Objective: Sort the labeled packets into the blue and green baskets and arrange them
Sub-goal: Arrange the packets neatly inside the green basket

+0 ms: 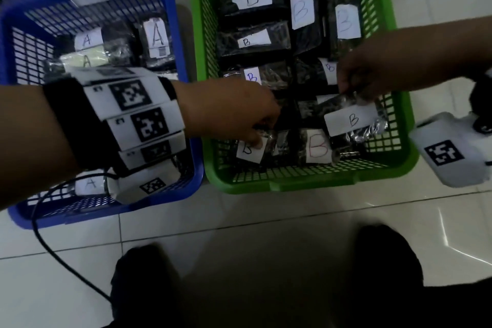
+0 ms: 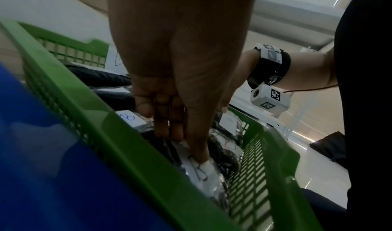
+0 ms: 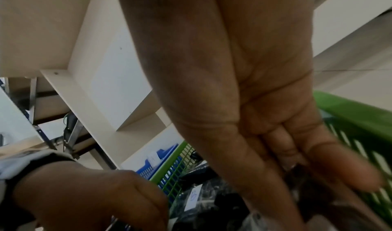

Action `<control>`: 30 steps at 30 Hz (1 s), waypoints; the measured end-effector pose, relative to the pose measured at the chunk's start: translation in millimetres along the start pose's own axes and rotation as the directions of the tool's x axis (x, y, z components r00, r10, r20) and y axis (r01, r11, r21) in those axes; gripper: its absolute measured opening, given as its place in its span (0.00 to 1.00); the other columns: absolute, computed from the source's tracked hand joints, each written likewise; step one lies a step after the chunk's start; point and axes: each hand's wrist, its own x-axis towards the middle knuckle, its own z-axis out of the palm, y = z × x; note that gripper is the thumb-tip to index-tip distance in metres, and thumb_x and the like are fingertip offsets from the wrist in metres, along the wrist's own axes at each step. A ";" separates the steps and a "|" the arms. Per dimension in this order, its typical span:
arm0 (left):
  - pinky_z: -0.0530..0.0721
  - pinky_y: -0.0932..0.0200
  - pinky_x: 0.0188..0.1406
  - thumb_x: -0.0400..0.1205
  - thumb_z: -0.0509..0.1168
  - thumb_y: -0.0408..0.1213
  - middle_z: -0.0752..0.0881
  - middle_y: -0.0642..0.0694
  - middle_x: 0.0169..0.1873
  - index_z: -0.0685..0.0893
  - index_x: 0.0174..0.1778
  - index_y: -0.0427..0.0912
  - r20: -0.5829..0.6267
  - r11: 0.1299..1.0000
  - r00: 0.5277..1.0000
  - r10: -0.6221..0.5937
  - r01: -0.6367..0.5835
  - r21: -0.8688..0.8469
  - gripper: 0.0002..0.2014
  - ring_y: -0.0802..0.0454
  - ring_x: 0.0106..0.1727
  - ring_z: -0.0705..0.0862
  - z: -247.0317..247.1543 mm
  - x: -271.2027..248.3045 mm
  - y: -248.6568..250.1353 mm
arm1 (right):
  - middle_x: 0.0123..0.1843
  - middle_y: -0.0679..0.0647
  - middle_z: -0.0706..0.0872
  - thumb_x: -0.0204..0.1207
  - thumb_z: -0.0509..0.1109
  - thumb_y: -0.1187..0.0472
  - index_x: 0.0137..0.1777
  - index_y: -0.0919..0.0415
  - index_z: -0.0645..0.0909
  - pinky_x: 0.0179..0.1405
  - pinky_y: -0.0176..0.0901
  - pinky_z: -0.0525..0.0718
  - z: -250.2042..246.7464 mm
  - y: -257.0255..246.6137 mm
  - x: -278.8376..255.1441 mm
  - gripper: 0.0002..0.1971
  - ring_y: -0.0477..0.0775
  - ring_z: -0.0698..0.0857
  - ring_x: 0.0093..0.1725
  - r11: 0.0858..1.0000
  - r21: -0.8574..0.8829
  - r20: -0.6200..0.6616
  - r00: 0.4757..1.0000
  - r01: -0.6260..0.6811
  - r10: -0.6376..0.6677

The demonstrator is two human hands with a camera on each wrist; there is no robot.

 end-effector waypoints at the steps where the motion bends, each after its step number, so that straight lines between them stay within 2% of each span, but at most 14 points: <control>1: 0.81 0.52 0.55 0.78 0.67 0.52 0.79 0.52 0.56 0.78 0.64 0.50 -0.004 1.000 1.000 -0.007 0.007 0.027 0.19 0.51 0.56 0.80 1.4 1.1 0.9 | 0.42 0.42 0.82 0.72 0.75 0.61 0.48 0.47 0.78 0.36 0.33 0.74 2.5 -2.9 2.1 0.11 0.41 0.79 0.40 0.997 -0.078 0.022 1.000 0.001 0.001; 3: 0.81 0.51 0.56 0.79 0.67 0.50 0.80 0.51 0.57 0.79 0.65 0.49 -0.002 1.000 1.000 -0.010 0.010 0.021 0.20 0.50 0.57 0.80 0.4 3.4 0.0 | 0.44 0.44 0.83 0.73 0.74 0.61 0.50 0.46 0.76 0.36 0.34 0.73 3.9 -6.3 3.9 0.11 0.43 0.79 0.42 0.987 -0.163 0.053 0.999 -0.003 0.012; 6: 0.80 0.52 0.57 0.79 0.67 0.47 0.81 0.52 0.53 0.80 0.65 0.51 0.003 0.999 1.000 -0.018 0.018 -0.040 0.18 0.52 0.56 0.80 -1.7 5.2 -3.0 | 0.48 0.48 0.84 0.73 0.73 0.61 0.54 0.51 0.80 0.41 0.41 0.75 -3.1 -2.9 1.0 0.11 0.49 0.81 0.46 0.978 -0.204 0.027 0.998 -0.043 0.050; 10: 0.80 0.58 0.55 0.77 0.70 0.46 0.79 0.56 0.47 0.82 0.63 0.53 -0.008 0.992 0.999 -0.037 0.035 -0.125 0.17 0.56 0.52 0.80 -1.9 6.0 -6.8 | 0.51 0.50 0.85 0.73 0.73 0.60 0.57 0.53 0.80 0.45 0.42 0.76 -6.0 -0.5 1.8 0.12 0.52 0.82 0.50 0.969 -0.242 0.031 0.998 -0.051 0.060; 12: 0.78 0.61 0.52 0.77 0.71 0.47 0.77 0.59 0.45 0.82 0.61 0.54 -0.015 0.989 0.999 -0.041 0.038 -0.142 0.17 0.59 0.48 0.77 -1.6 7.8 -9.4 | 0.49 0.48 0.85 0.73 0.74 0.61 0.52 0.50 0.80 0.44 0.42 0.77 -0.5 -4.7 5.2 0.10 0.50 0.82 0.47 0.979 -0.204 0.061 0.998 -0.017 0.030; 17: 0.69 0.68 0.44 0.77 0.71 0.47 0.76 0.62 0.40 0.82 0.61 0.54 -0.069 0.990 0.997 -0.024 0.014 -0.140 0.16 0.63 0.43 0.74 2.4 9.4 -12.9 | 0.42 0.46 0.86 0.70 0.76 0.63 0.41 0.44 0.77 0.37 0.41 0.79 11.2 -10.7 8.0 0.13 0.47 0.84 0.41 0.997 0.066 0.062 0.998 0.025 -0.029; 19: 0.69 0.70 0.41 0.77 0.70 0.46 0.77 0.62 0.40 0.83 0.60 0.54 -0.080 0.990 0.996 -0.030 0.019 -0.140 0.15 0.65 0.40 0.74 3.2 8.1 -14.5 | 0.43 0.47 0.86 0.72 0.75 0.63 0.44 0.46 0.78 0.37 0.41 0.76 8.2 -7.6 6.3 0.11 0.45 0.82 0.41 1.000 0.020 0.037 0.999 0.000 0.000; 22: 0.68 0.77 0.35 0.77 0.70 0.43 0.80 0.62 0.39 0.84 0.55 0.52 -0.117 0.986 0.992 -0.058 0.038 -0.161 0.11 0.68 0.35 0.75 -4.5 2.9 -24.4 | 0.42 0.49 0.83 0.75 0.71 0.64 0.52 0.55 0.81 0.32 0.39 0.71 -2.0 0.7 3.8 0.08 0.45 0.78 0.39 0.989 -0.109 -0.061 0.994 -0.097 0.091; 23: 0.69 0.76 0.35 0.77 0.71 0.42 0.81 0.60 0.40 0.84 0.54 0.51 -0.138 0.985 0.988 -0.071 0.048 -0.164 0.11 0.67 0.37 0.76 -9.6 0.8 -29.5 | 0.41 0.51 0.82 0.75 0.69 0.64 0.54 0.58 0.82 0.31 0.38 0.70 -2.8 1.9 3.4 0.08 0.46 0.78 0.38 0.982 -0.142 -0.077 0.991 -0.122 0.111; 25: 0.72 0.68 0.36 0.75 0.73 0.42 0.83 0.54 0.44 0.84 0.53 0.48 -0.177 0.986 0.980 -0.093 0.067 -0.151 0.12 0.59 0.42 0.80 -21.2 -2.8 -40.4 | 0.42 0.53 0.84 0.76 0.67 0.65 0.54 0.61 0.83 0.30 0.35 0.71 2.1 -0.4 5.2 0.09 0.49 0.80 0.39 0.980 -0.166 -0.047 0.993 -0.112 0.106; 26: 0.72 0.68 0.35 0.74 0.74 0.43 0.84 0.52 0.44 0.84 0.51 0.47 -0.185 0.987 0.977 -0.102 0.077 -0.140 0.13 0.57 0.42 0.80 -26.3 -4.5 -44.5 | 0.42 0.51 0.83 0.75 0.68 0.65 0.54 0.59 0.83 0.30 0.35 0.71 5.8 -2.1 6.8 0.08 0.48 0.79 0.39 0.984 -0.154 -0.021 0.996 -0.093 0.091; 27: 0.71 0.73 0.33 0.73 0.74 0.45 0.85 0.52 0.42 0.84 0.49 0.47 -0.177 0.988 0.979 -0.104 0.081 -0.134 0.12 0.58 0.39 0.79 -30.0 -6.1 -46.1 | 0.41 0.48 0.82 0.75 0.69 0.65 0.53 0.57 0.82 0.30 0.35 0.71 8.5 -3.9 7.5 0.08 0.45 0.78 0.39 0.989 -0.122 -0.002 0.997 -0.081 0.082; 29: 0.72 0.78 0.32 0.72 0.74 0.48 0.84 0.59 0.35 0.87 0.44 0.48 -0.121 0.988 0.990 -0.068 0.049 -0.148 0.10 0.62 0.35 0.81 -32.6 -9.0 -44.2 | 0.40 0.45 0.80 0.74 0.71 0.66 0.49 0.53 0.80 0.32 0.36 0.71 9.2 -4.9 7.3 0.08 0.42 0.77 0.38 0.998 -0.011 -0.008 0.998 -0.064 0.064; 30: 0.73 0.79 0.33 0.72 0.73 0.49 0.83 0.63 0.33 0.88 0.43 0.50 -0.072 0.988 0.996 -0.048 0.036 -0.151 0.09 0.65 0.36 0.82 -30.4 -9.9 -40.8 | 0.40 0.46 0.82 0.73 0.72 0.65 0.46 0.51 0.80 0.34 0.38 0.73 8.9 -3.9 6.7 0.08 0.43 0.78 0.39 0.997 0.053 -0.009 0.999 -0.051 0.051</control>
